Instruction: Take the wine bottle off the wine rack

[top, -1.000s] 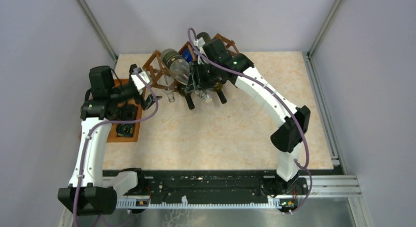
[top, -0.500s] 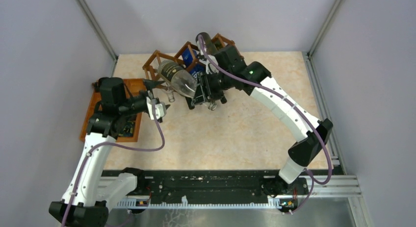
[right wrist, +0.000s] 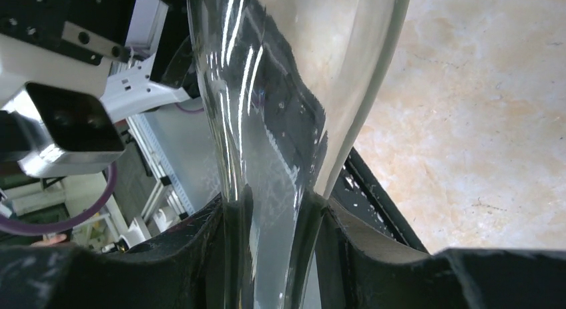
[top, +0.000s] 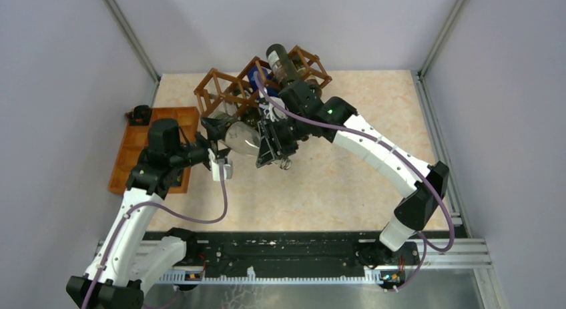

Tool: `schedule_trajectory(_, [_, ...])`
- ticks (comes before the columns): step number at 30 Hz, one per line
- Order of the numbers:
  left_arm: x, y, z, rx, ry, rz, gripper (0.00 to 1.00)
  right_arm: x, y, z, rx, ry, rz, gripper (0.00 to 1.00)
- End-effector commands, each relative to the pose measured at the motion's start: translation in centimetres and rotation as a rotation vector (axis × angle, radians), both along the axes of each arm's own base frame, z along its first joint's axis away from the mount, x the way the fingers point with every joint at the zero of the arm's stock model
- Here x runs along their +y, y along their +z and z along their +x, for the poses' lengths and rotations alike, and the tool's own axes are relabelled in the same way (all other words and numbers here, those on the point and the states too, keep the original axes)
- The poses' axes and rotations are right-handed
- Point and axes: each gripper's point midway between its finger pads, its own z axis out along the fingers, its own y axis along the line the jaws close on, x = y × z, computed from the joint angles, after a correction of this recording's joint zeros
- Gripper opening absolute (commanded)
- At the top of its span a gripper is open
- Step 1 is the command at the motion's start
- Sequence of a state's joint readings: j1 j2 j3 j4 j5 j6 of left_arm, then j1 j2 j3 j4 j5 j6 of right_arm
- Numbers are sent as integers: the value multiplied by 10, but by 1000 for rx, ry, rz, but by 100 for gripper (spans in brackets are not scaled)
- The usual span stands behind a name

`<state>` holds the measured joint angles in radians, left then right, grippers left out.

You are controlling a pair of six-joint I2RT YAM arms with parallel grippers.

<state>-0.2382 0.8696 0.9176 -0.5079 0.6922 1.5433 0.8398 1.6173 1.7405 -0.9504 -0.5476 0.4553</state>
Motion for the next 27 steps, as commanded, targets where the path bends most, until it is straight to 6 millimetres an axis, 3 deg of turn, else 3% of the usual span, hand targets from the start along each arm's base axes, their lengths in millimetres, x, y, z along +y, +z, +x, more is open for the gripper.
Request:
schedule_trajectory(1, [1, -12, -7, -43, -35, 70, 99, 17, 101, -27, -271, 169, 344, 0])
schedule_trajectory(11, [3, -25, -12, 50, -15, 79, 97, 28, 84, -50, -249, 250, 327, 0])
schedule_trajectory(16, [4, -28, -15, 121, 4, 62, 70, 28, 78, -42, -264, 221, 295, 3])
schedule_trajectory(17, [3, -28, -16, 136, 10, 54, 62, 29, 76, -39, -267, 207, 286, 9])
schedule_trajectory(20, [3, -26, -18, 189, 37, 8, 29, 28, 76, -26, -291, 142, 258, 58])
schedule_trajectory(21, [2, -26, -19, 216, 52, -19, 20, 27, 75, -20, -300, 111, 244, 69])
schedule_trajectory(24, [1, -22, -19, 289, 105, -101, 1, 18, 71, 0, -325, -3, 201, 92])
schedule_trajectory(27, [0, -25, -22, 372, 144, -156, 0, 6, 75, 19, -363, -128, 184, 99])
